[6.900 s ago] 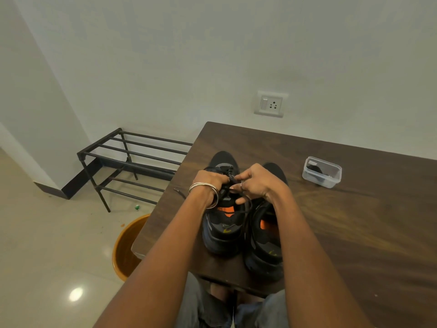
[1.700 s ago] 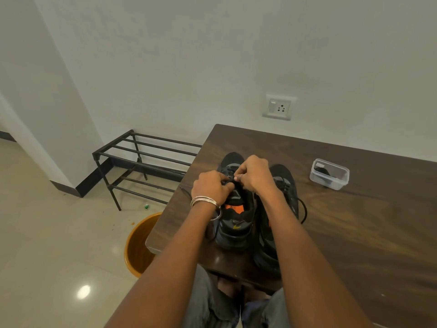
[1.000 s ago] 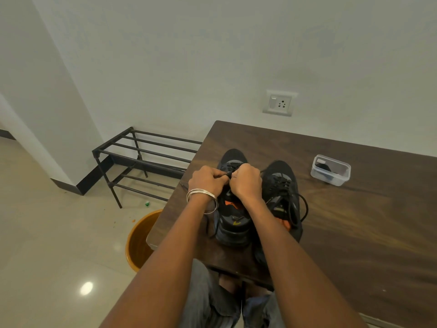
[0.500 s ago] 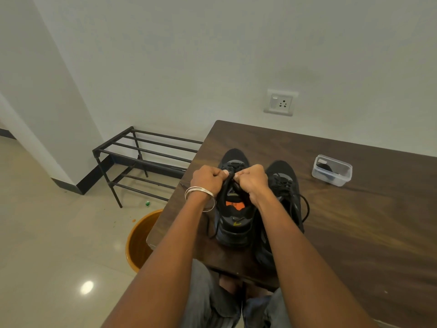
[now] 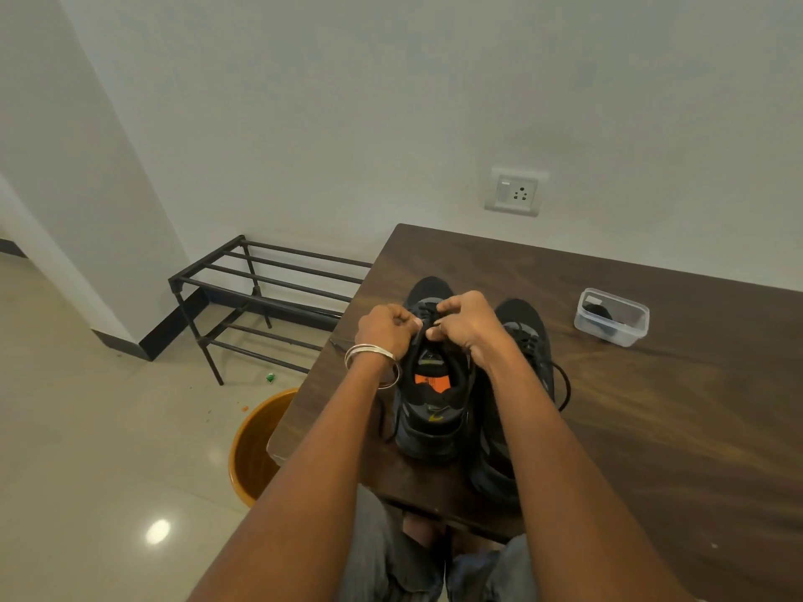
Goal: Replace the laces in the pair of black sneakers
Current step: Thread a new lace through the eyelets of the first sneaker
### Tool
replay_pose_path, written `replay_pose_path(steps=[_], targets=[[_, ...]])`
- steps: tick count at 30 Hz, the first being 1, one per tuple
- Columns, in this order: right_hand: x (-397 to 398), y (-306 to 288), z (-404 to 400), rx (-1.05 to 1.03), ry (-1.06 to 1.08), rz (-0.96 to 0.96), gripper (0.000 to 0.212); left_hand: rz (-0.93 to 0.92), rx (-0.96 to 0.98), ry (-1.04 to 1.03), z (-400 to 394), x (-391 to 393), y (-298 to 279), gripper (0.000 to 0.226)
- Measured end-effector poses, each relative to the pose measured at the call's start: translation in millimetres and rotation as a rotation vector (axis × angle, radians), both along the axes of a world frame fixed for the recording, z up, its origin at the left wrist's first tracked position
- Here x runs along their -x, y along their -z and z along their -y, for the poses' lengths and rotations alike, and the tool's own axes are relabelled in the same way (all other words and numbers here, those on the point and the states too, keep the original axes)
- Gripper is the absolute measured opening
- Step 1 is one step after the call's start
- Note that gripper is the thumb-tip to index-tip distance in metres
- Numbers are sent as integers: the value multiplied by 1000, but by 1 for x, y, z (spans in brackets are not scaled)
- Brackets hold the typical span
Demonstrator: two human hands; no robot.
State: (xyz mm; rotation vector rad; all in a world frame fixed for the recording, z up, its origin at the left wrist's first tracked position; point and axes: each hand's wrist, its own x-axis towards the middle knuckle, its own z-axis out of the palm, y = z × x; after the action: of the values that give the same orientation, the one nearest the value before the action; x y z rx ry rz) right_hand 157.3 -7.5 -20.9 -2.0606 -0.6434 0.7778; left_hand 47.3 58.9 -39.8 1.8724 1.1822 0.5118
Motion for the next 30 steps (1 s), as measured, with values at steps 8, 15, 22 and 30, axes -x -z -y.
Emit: replay_pose_path(steps=[8, 15, 22, 30], targets=[[-17, -14, 21, 284, -220, 262, 90, -67, -112, -146, 2, -5, -4, 28], [-14, -14, 24, 317, -264, 313, 91, 94, -111, -274, 0, -2, -11, 21], [-13, -12, 23, 250, -354, 310, 108, 929, 446, -455, -9, -7, -27, 16], [-17, -10, 26, 323, -368, 425, 106, 587, -73, -189, -19, 18, -41, 12]])
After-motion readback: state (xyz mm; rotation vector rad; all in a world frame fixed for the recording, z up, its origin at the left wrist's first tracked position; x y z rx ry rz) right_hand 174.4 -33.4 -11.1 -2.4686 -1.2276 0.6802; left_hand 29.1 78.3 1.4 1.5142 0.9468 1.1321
